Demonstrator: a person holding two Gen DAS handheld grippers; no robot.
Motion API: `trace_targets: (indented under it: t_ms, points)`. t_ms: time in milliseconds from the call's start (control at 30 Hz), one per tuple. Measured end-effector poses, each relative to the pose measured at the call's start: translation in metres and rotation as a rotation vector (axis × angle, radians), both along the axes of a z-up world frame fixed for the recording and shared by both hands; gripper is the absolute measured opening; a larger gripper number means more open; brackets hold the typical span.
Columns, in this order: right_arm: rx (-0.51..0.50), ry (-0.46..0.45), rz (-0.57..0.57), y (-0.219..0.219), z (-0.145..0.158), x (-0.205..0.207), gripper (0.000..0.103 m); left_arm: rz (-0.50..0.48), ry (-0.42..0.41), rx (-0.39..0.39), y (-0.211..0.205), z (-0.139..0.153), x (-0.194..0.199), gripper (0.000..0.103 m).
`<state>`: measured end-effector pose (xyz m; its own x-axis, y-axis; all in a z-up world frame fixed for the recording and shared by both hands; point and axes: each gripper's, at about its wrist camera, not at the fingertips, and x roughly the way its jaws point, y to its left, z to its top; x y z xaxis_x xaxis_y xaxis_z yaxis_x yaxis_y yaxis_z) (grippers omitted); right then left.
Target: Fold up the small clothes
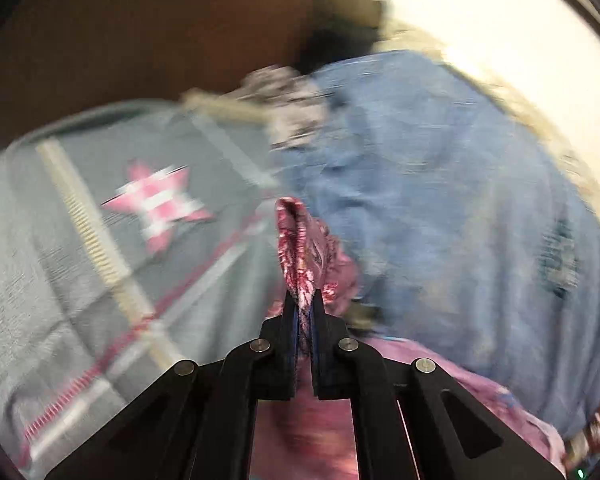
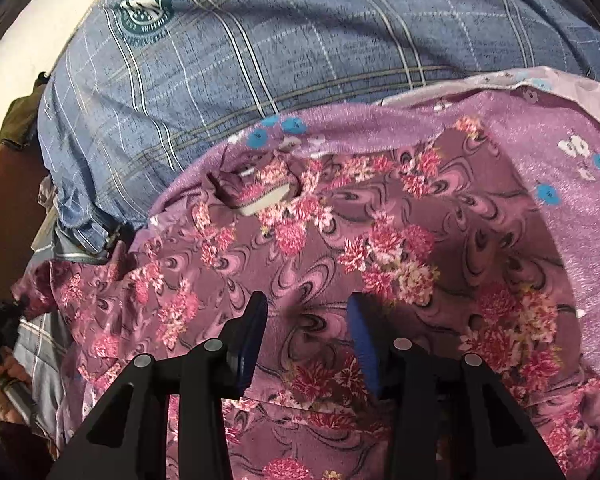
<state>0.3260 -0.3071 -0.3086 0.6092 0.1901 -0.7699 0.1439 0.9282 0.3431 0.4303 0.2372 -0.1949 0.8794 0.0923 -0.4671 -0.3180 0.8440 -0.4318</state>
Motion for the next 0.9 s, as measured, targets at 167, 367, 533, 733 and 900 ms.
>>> trace_targets:
  t_ms: [167, 367, 533, 733, 900]
  points:
    - [0.02, -0.067, -0.053, -0.015, 0.018, -0.01, 0.044, -0.234, -0.053, 0.053, -0.102, 0.034, 0.0, 0.002]
    - [0.085, -0.095, -0.139, -0.042, 0.026, -0.017, 0.046, -0.745, 0.018, -0.025, -0.258, 0.034, 0.003, 0.026]
    - [0.165, -0.12, -0.185, -0.064, 0.032, -0.021, 0.052, -0.899, 0.011, -0.048, -0.264, 0.042, -0.001, 0.057]
    - [0.291, -0.104, -0.144, -0.07, 0.03, -0.019, 0.061, -0.569, -0.003, 0.061, -0.179, 0.032, 0.0, 0.065]
    - [0.521, 0.047, 0.001, -0.041, -0.001, 0.005, 0.062, -0.259, 0.249, 0.137, -0.124, -0.029, 0.021, 0.063]
